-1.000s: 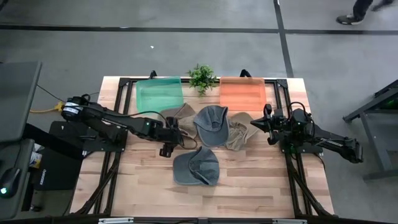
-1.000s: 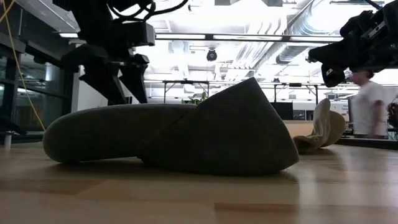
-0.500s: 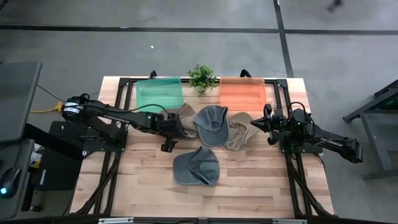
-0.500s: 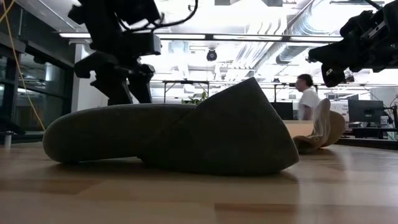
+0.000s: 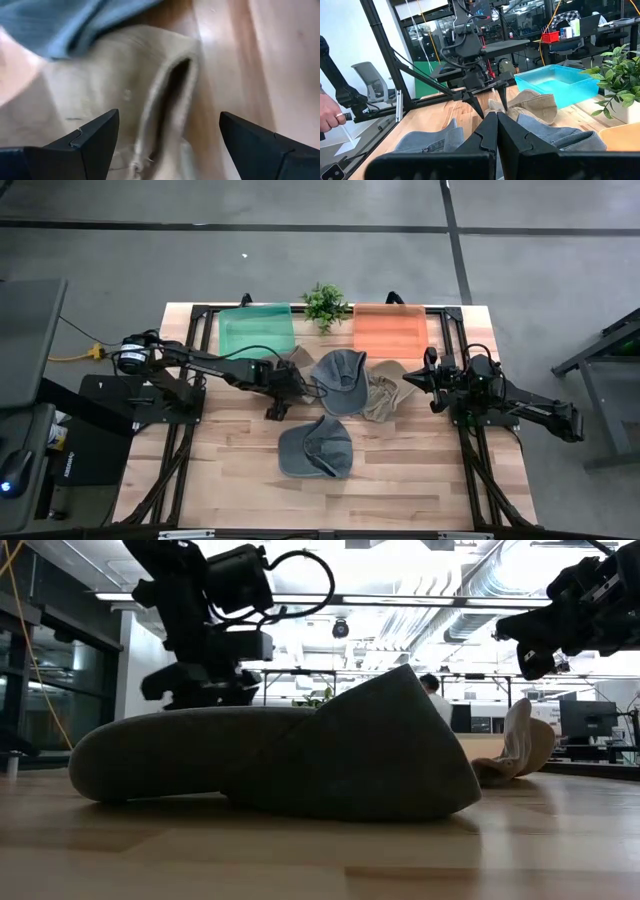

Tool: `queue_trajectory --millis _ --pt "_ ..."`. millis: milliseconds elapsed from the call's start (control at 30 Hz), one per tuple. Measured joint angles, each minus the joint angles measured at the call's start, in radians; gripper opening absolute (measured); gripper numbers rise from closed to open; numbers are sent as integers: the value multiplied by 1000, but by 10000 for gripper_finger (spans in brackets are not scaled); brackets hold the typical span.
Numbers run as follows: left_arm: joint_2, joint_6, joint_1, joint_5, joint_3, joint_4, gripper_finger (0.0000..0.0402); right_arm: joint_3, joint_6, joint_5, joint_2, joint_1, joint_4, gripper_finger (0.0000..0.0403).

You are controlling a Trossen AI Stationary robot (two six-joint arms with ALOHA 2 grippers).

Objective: Pick & Place hat
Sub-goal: Put the left brown cap into the blue bin

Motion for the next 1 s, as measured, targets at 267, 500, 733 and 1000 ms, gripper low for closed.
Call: queue_trajectory --millis 267,500,733,1000 --pt "27 0 12 59 1 -6 319 0 0 0 0 0 0 0" --pt "79 -6 25 60 -1 -6 319 0 0 0 0 0 1 0" --pt "89 -8 25 51 0 -1 319 0 0 0 0 0 3 0" --pt "90 -32 45 55 0 1 312 0 0 0 0 0 4 0"
